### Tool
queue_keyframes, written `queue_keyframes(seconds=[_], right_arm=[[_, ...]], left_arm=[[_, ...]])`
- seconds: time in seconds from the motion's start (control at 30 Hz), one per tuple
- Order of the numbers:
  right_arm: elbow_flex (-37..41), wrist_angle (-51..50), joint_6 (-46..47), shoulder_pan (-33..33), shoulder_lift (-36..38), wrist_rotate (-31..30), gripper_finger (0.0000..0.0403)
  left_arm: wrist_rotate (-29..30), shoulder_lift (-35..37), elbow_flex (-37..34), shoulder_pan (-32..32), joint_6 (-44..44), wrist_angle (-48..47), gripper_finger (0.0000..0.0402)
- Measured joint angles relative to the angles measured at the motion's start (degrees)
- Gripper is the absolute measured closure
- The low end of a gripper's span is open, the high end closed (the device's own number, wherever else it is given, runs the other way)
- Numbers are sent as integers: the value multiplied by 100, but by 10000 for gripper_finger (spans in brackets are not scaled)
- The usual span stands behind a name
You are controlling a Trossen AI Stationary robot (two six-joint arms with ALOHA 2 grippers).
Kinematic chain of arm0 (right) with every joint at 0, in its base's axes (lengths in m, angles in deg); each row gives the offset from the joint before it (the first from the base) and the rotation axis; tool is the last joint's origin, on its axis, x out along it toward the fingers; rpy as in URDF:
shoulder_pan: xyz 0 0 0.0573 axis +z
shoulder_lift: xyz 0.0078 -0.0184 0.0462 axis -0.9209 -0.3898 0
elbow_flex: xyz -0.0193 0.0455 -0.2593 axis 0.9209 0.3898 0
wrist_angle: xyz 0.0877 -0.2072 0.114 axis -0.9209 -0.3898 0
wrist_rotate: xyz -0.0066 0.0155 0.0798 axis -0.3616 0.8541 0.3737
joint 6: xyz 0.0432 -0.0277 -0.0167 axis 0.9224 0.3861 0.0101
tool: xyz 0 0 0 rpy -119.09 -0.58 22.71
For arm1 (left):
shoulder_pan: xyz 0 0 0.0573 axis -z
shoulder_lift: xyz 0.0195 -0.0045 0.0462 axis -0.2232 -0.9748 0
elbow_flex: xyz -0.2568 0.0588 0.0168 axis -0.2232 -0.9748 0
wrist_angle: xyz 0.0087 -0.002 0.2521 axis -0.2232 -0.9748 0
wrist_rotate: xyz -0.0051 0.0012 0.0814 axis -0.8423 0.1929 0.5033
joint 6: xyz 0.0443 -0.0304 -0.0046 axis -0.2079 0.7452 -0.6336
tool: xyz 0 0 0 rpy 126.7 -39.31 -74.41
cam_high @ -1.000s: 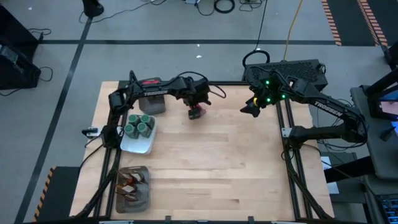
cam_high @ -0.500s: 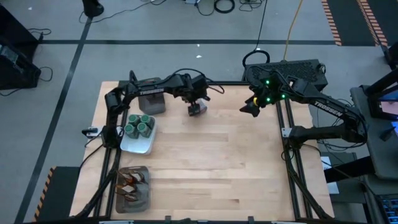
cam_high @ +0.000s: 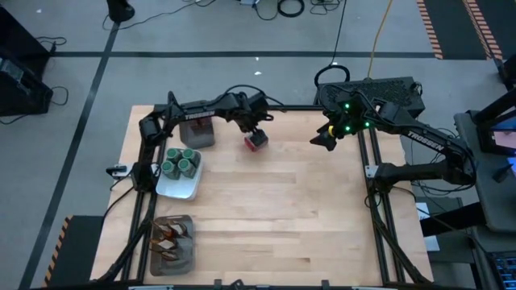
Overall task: Sort spices by type
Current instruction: Put the red seasoning can into the top black bin
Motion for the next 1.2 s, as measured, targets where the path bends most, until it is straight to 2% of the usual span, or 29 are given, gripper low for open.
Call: queue_keyframes(seconds=[0.53,0.77,1.2], right_arm=[[0,2,-22,0,0,0,87],[0,2,-14,0,0,0,87],[0,3,42,0,0,-24,87]], left_arm=[[242,0,0,166,-130,182,103],[309,0,0,188,361,181,97],[446,0,0,55,339,154,7]])
